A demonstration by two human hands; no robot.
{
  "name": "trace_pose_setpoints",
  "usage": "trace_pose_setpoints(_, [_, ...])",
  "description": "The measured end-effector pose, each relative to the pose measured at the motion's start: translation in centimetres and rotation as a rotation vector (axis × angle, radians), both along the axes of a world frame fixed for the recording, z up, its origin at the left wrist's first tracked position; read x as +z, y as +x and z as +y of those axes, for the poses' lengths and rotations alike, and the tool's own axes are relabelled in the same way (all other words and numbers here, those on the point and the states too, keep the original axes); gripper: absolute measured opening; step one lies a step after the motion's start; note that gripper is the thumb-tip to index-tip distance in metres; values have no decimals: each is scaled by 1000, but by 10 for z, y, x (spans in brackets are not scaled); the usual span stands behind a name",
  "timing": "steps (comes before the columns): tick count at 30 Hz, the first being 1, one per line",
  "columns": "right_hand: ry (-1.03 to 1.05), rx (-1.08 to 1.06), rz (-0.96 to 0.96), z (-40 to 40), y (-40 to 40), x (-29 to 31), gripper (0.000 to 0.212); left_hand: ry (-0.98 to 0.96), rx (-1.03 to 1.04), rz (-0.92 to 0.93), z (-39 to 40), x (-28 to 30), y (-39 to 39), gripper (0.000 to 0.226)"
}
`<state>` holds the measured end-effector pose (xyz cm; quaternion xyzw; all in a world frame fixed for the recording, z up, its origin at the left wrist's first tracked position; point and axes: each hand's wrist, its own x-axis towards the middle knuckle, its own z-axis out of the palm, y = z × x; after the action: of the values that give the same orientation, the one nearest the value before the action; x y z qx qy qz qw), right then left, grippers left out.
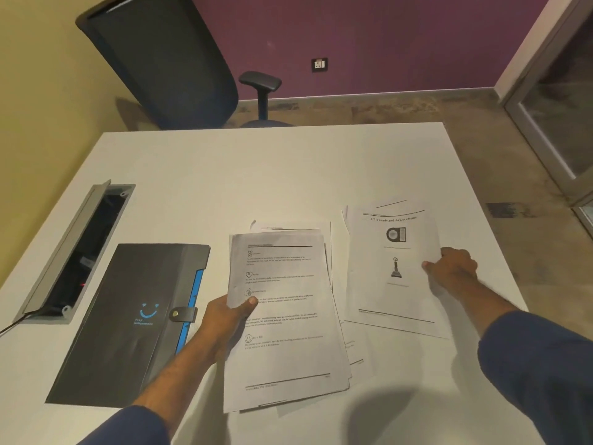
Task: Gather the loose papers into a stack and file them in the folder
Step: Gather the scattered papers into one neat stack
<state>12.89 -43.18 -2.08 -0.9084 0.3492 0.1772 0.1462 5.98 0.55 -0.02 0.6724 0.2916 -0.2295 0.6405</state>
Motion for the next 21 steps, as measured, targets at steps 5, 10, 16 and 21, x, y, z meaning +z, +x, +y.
trace_pose_setpoints(5, [-35,-34,24,13,-7,-13,50,-49,3,46,-7,-1,-6,35])
trace_pose_setpoints(10, [68,-340,-19,9,-10,-15,95,-38,-2,48,-7,-1,-8,33])
trace_pose_setpoints(16, [267,-340,-284,6,-21,-26,22,-5,-23,62,-8,-2,-15,32])
trace_pose_setpoints(21, [516,-298,-613,18,-20,-4,20,-11,-22,73,-11,-2,-24,34])
